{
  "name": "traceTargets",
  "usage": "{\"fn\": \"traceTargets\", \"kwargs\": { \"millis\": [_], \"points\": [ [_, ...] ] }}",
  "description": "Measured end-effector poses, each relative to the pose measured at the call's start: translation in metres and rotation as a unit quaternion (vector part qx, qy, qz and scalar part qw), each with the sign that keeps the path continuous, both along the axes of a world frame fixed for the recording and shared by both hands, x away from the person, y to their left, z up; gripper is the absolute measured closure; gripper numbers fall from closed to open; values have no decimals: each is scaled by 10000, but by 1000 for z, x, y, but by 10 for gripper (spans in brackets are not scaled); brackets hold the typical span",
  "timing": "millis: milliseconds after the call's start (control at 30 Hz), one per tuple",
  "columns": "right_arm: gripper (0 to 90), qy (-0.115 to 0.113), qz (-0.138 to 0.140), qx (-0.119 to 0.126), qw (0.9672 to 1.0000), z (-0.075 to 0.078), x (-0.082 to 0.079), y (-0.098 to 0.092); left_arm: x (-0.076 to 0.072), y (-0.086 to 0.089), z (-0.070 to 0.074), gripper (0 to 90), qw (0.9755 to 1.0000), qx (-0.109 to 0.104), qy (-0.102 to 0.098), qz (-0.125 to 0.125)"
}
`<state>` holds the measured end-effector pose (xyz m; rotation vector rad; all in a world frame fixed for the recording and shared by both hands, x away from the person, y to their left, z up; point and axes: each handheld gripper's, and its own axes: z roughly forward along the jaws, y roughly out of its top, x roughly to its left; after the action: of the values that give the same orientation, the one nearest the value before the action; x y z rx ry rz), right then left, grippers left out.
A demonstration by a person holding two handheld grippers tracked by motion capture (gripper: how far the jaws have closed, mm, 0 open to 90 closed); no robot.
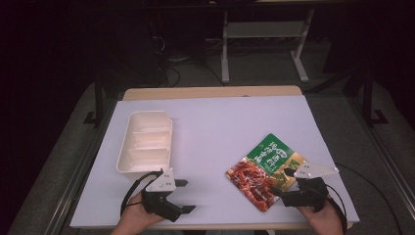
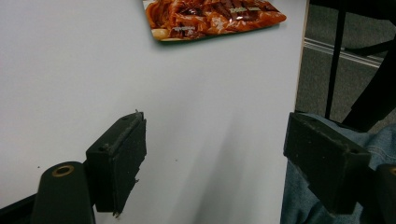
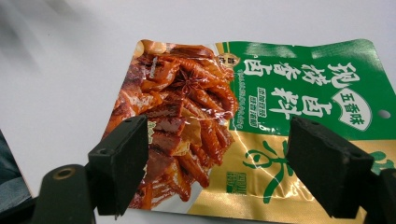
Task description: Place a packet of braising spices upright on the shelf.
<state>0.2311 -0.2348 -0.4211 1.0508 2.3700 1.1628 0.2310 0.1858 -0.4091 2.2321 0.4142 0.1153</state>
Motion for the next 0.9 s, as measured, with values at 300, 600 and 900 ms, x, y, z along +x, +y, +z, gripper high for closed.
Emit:
{"fn": "traceTargets", "kwargs": {
  "millis": [300,600,900],
  "points": [
    [202,-51,-17,10,10000,2,-1,-1,1,-2,2,219,10000,29,-65,-66],
    [200,-42,-120,44,9999,2,-1,-8,9,-13,7,268,9996,56,-165,-207],
    [196,-97,-197,28,9998,3,-1,-15,28,-40,12,461,9984,152,-101,-541]
  ]
}}
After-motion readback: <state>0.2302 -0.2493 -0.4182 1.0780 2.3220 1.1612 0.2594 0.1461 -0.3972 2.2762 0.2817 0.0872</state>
